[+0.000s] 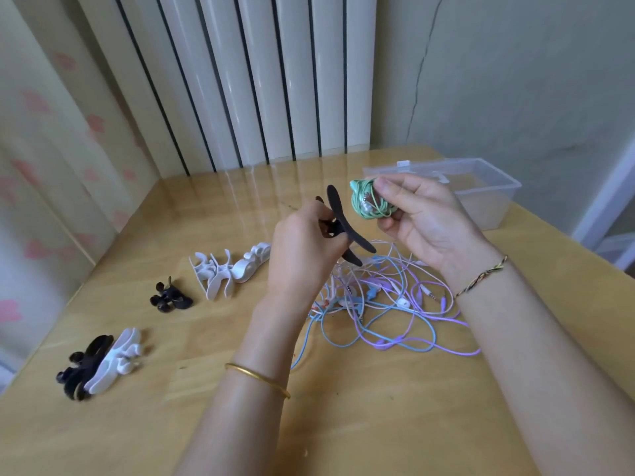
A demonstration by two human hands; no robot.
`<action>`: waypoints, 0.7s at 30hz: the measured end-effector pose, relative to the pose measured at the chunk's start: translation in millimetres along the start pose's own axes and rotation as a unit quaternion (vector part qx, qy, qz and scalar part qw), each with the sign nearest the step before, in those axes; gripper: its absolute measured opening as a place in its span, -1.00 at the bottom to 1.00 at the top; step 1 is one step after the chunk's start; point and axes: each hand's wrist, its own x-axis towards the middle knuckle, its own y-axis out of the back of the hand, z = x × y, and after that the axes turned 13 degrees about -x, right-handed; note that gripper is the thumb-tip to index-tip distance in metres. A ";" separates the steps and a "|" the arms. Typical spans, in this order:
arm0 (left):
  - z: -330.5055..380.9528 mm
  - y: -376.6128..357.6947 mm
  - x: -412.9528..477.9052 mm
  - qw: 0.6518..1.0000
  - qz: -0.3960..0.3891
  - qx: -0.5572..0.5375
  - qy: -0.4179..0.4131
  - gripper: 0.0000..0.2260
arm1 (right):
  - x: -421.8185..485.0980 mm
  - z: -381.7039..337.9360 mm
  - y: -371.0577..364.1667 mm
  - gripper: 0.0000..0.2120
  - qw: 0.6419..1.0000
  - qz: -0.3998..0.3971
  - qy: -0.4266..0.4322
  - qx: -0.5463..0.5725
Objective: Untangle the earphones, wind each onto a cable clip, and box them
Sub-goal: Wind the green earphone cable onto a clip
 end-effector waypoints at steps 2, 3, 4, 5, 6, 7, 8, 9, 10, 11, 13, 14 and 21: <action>-0.5 1.3 0.4 1.000 0.000 -0.016 0.005 -0.89 | 1.0 1.5 -1.5 -0.93 1.000 -0.006 0.000 -0.004; -0.5 1.8 0.8 0.999 0.002 -0.032 0.015 -0.90 | 1.1 2.3 -1.9 -0.93 1.000 -0.009 -0.001 -0.008; -0.2 2.4 1.2 0.999 0.006 -0.044 0.028 -0.91 | 1.4 3.2 -1.9 -0.94 1.000 -0.010 -0.001 -0.012; 0.1 3.1 1.8 0.998 0.010 -0.050 0.041 -0.92 | 1.4 3.9 -1.8 -0.93 1.000 -0.010 -0.002 -0.014; 0.4 3.6 2.4 0.997 0.009 -0.055 0.052 -0.90 | 1.4 4.3 -1.5 -0.93 1.000 -0.009 -0.003 -0.014; 0.1 4.1 3.0 0.996 0.002 -0.068 0.060 -0.87 | 1.6 4.4 -1.1 -0.93 1.000 -0.008 -0.003 -0.014; 0.4 4.5 3.2 0.994 -0.008 -0.090 0.068 -0.85 | 1.7 4.8 -0.7 -0.93 1.000 -0.009 -0.002 -0.015; -0.1 5.1 3.4 0.991 -0.017 -0.111 0.075 -0.83 | 1.8 5.2 -0.4 -0.93 1.000 -0.010 -0.001 -0.016; -1.0 5.5 3.8 0.989 -0.021 -0.124 0.082 -0.81 | 1.8 5.4 -0.3 -0.93 1.000 -0.014 0.001 -0.017; -1.6 5.9 4.3 0.987 -0.022 -0.131 0.087 -0.81 | 1.8 5.6 -0.3 -0.93 1.000 -0.019 0.003 -0.018; -2.3 6.4 5.0 0.984 -0.017 -0.147 0.098 -0.82 | 1.6 6.1 -0.3 -0.93 0.999 -0.031 0.005 -0.021; -2.3 6.8 5.3 0.982 -0.014 -0.160 0.104 -0.82 | 0.9 6.1 -0.4 -0.92 0.999 -0.036 0.006 -0.024; 4.4 10.9 3.7 0.945 -0.033 -0.273 0.176 -0.96 | -1.5 6.0 1.9 -0.84 0.993 -0.096 0.030 -0.063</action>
